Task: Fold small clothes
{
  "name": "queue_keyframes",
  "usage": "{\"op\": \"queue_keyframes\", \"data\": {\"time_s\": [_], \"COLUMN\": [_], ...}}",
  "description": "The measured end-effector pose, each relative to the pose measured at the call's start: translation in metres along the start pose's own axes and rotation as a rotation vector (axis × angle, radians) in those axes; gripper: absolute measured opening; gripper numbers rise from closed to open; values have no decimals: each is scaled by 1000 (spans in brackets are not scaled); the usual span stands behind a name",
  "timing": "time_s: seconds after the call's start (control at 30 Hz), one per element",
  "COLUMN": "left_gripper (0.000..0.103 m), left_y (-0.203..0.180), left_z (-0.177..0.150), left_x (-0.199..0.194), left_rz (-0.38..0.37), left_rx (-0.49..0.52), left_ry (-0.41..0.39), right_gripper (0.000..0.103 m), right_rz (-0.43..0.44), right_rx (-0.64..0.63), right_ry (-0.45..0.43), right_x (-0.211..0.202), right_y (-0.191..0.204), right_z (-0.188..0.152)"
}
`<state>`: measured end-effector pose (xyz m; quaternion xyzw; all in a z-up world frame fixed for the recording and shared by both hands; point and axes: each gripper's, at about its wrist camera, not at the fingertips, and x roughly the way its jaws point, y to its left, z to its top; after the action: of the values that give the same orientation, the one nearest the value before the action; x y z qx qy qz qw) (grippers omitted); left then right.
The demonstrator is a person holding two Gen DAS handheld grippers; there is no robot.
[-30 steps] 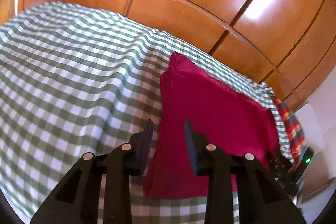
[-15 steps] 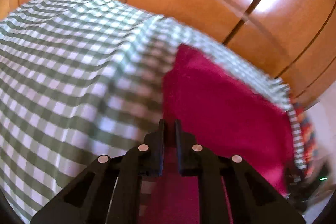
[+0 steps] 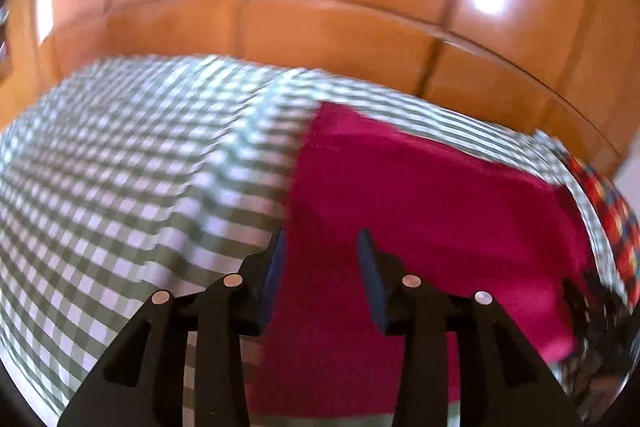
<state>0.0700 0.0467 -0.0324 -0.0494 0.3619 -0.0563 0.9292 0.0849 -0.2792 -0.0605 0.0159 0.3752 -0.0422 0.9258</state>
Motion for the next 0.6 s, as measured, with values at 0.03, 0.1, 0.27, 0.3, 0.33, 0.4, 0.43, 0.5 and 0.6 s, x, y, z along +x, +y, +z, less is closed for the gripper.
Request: {"op": "queue_keyframes", "data": {"time_s": [0.03, 0.1, 0.27, 0.3, 0.33, 0.4, 0.43, 0.5, 0.6], "left_gripper": [37, 37, 47, 47, 48, 49, 49, 50, 50], "left_y": [-10, -30, -57, -56, -55, -52, -51, -51, -55], "left_z": [-4, -13, -28, -28, -28, -26, -25, -25, -28], "left_x": [-3, -2, 10, 13, 15, 20, 22, 25, 27], "left_rz": [-18, -55, -51, -59, -70, -93, -102, -106, -101], "left_rx": [38, 111, 202, 192, 176, 145, 138, 136, 152], "left_ry": [1, 14, 52, 68, 77, 95, 102, 105, 100], "right_gripper": [84, 88, 92, 92, 92, 92, 92, 90, 82], "right_rz": [11, 59, 116, 135, 161, 217, 255, 320, 407], "right_rx": [8, 45, 212, 253, 297, 397, 445, 510, 552], "right_ry": [19, 60, 20, 26, 39, 83, 103, 146, 223], "right_x": [-2, -8, -41, -42, -42, -32, -25, -11, 12], "right_y": [-2, -9, -54, -64, -74, -95, -103, -110, -109], "right_z": [3, 11, 23, 22, 21, 15, 11, 2, -11]}}
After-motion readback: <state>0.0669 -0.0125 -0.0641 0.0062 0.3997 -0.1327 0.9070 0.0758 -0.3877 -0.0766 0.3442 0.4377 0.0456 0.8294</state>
